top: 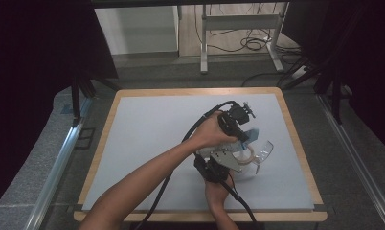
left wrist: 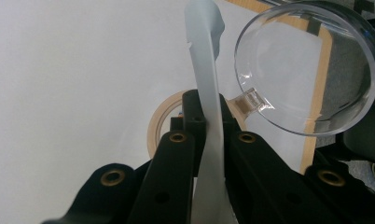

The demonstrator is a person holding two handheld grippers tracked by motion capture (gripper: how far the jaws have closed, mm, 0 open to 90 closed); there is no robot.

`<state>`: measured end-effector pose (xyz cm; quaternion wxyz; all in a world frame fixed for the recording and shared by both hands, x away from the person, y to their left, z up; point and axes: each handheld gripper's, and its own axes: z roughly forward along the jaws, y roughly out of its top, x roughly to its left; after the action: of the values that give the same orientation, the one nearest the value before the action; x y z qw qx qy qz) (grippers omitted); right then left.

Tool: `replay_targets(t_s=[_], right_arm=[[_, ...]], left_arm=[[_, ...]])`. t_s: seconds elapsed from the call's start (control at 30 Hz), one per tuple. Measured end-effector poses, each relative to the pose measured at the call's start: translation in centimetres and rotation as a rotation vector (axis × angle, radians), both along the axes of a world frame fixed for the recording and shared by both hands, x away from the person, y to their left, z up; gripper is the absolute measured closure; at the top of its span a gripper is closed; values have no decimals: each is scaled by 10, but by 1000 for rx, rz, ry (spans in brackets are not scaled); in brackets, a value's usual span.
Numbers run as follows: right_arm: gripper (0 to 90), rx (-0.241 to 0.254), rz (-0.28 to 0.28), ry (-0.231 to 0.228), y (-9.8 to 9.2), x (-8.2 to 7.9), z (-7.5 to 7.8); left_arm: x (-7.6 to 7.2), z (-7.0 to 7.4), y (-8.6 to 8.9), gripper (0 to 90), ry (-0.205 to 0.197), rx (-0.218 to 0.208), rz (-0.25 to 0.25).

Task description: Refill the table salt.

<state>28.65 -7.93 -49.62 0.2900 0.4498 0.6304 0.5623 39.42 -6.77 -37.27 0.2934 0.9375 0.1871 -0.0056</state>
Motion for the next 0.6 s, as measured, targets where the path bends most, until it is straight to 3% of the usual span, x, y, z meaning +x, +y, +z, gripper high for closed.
replay_targets(t_s=[0.6], right_arm=[[529,-5,-2,0,0,0,-1]], left_arm=[[0,-1,0,900,2,0,-1]])
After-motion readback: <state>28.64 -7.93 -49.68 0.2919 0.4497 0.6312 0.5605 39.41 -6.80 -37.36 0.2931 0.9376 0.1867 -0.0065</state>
